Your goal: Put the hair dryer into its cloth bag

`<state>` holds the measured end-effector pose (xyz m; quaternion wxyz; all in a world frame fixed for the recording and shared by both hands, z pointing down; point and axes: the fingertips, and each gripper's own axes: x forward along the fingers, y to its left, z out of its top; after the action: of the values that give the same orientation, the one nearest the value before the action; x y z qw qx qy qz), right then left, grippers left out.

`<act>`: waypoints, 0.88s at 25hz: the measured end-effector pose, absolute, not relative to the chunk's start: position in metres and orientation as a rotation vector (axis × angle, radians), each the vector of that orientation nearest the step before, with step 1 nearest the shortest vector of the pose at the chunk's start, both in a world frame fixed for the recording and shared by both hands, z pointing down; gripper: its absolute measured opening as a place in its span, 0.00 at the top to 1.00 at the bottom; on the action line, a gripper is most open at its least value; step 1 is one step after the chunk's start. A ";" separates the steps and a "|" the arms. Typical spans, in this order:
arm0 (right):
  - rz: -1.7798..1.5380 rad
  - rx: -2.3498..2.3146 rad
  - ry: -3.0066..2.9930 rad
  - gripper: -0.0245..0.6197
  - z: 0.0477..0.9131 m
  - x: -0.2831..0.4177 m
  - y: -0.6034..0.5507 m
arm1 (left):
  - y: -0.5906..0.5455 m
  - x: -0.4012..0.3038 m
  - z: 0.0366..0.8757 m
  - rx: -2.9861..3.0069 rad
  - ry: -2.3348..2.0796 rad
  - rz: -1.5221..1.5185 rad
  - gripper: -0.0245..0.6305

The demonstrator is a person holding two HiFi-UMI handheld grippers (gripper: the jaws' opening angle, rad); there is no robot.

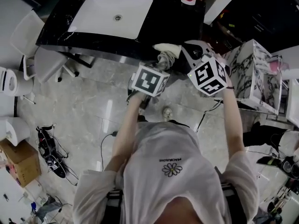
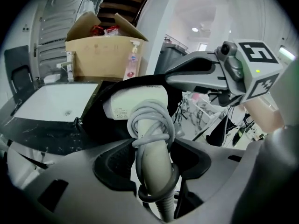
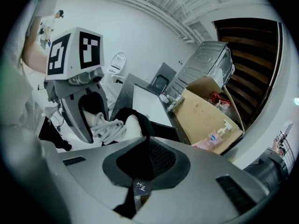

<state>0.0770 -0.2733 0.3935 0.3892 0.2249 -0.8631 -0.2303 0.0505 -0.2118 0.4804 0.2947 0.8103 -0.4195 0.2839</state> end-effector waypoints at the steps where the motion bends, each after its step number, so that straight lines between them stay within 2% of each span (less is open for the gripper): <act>1: -0.591 0.571 -2.197 0.93 0.392 0.077 -0.272 | -0.217 0.051 0.481 2.153 -1.121 0.765 0.59; 7: -0.624 0.539 -2.216 0.93 0.391 0.076 -0.266 | -0.243 0.055 0.484 2.102 -1.102 0.694 0.59; 22: -0.606 0.468 -2.321 0.93 0.385 0.065 -0.258 | -0.309 0.058 0.489 2.072 -1.165 0.783 0.59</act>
<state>0.0647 -0.2576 0.3849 0.3416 0.1800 -0.8926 -0.2329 0.0581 -0.3086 0.4894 0.3138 0.7861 -0.4419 0.2971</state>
